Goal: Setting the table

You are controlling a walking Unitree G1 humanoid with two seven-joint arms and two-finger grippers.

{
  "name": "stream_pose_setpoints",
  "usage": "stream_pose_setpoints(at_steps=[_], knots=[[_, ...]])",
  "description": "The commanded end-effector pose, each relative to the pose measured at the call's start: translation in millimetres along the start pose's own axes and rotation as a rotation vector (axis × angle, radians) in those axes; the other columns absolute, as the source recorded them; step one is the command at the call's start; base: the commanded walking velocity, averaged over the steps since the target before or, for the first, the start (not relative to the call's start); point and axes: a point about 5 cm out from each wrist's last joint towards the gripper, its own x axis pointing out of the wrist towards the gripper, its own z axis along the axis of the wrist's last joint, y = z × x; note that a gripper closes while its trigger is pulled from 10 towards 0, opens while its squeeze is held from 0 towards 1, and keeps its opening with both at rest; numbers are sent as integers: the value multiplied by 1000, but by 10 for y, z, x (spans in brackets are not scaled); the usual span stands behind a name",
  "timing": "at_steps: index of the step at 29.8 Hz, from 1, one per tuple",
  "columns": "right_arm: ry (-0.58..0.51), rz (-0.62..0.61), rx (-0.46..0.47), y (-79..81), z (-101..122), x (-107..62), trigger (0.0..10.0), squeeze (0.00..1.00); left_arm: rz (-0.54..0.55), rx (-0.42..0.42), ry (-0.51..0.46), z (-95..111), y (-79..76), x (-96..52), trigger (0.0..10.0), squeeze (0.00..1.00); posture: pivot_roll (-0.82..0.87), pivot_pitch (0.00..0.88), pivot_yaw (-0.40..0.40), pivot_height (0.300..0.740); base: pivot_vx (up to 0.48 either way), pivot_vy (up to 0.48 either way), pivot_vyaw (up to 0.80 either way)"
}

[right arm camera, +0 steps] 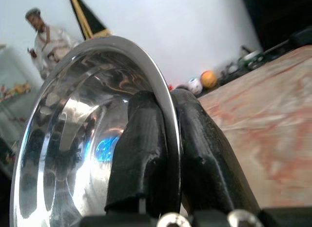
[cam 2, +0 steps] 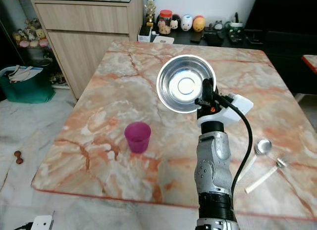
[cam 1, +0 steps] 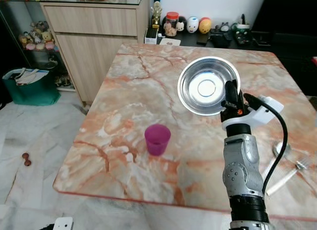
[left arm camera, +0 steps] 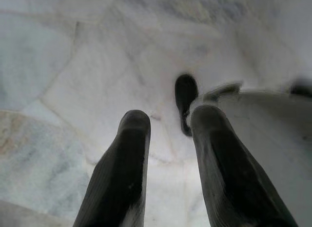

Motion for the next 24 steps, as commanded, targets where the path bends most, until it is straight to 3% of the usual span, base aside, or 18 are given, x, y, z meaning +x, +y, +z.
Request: stream_pose_setpoints(at_steps=[1,20,24], knots=[[-21,36,12,104,41,53,10000,0,-7,-3,36,-122,-21,-20,10000,0,38,0,-15,740,-428,0,0],[-38,41,11,116,59,76,10000,0,-11,1,29,-158,-54,-25,10000,0,19,0,-18,740,-34,0,0],[-95,47,22,153,165,100,10000,0,-6,52,24,-137,-41,-24,10000,0,-2,0,-5,740,0,0,0]])
